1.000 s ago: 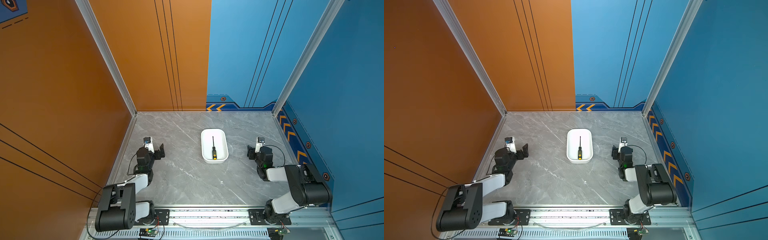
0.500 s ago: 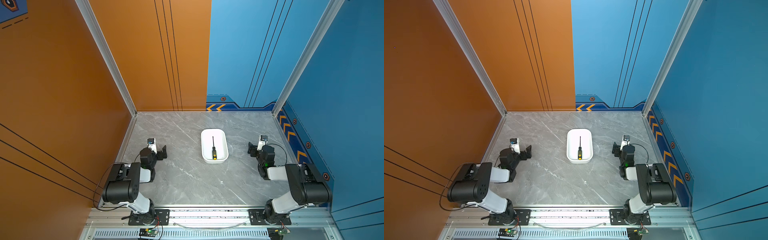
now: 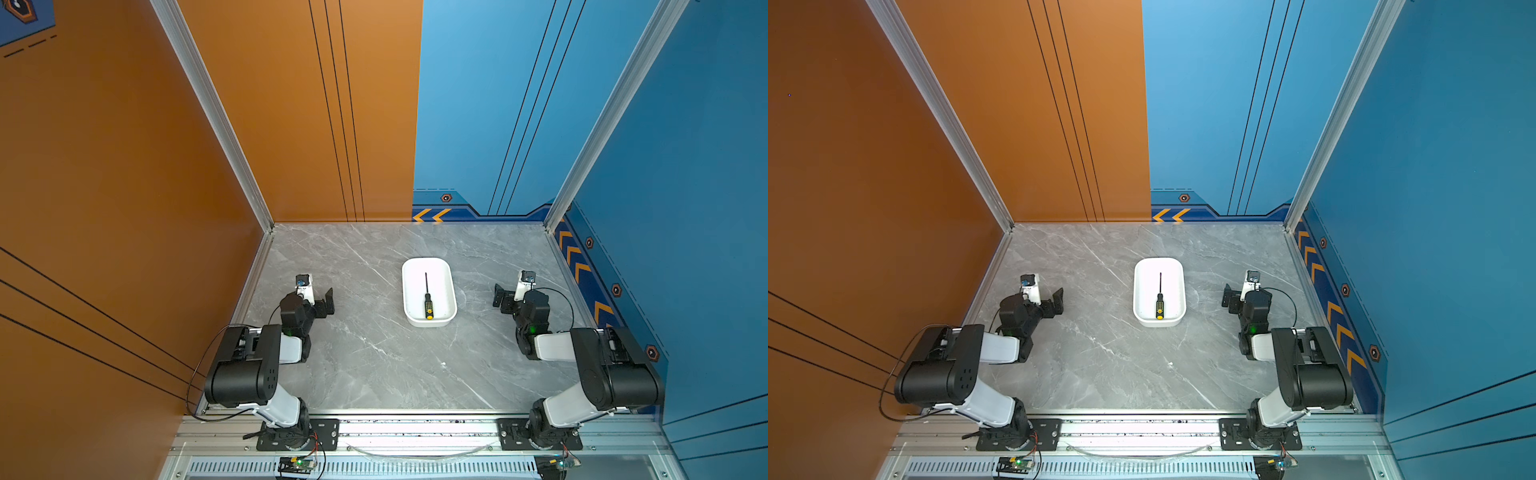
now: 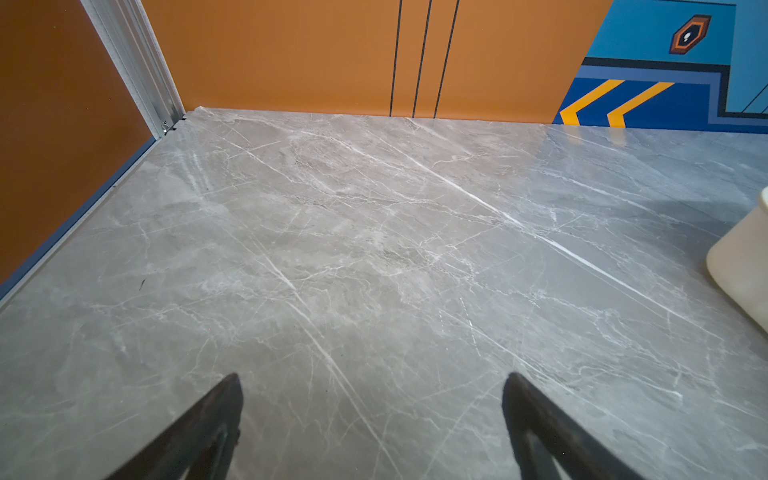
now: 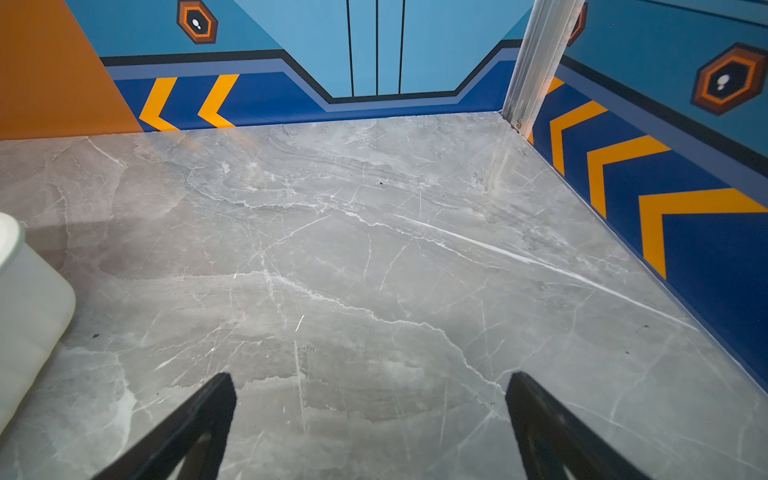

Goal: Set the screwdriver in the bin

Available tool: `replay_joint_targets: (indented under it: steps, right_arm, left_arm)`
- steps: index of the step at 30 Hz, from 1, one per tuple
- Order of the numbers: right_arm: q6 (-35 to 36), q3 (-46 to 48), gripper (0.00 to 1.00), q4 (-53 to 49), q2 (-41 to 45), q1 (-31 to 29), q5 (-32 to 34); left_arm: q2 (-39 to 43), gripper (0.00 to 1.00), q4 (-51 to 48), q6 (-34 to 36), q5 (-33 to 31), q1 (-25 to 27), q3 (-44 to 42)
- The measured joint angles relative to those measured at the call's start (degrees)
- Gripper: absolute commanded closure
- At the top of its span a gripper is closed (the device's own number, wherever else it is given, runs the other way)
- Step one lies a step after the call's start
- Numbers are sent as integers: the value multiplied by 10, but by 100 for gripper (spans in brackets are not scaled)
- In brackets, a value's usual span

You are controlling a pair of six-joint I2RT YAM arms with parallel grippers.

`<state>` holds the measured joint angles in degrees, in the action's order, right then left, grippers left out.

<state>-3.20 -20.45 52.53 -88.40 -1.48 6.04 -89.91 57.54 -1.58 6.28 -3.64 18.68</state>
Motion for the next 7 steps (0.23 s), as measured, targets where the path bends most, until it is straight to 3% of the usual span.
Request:
replay_joint_targets:
  steps: [7]
  right_arm:
    - [0, 0, 0, 0, 0, 0, 0]
  left_arm:
    - [0, 2, -8, 8, 2, 9, 11]
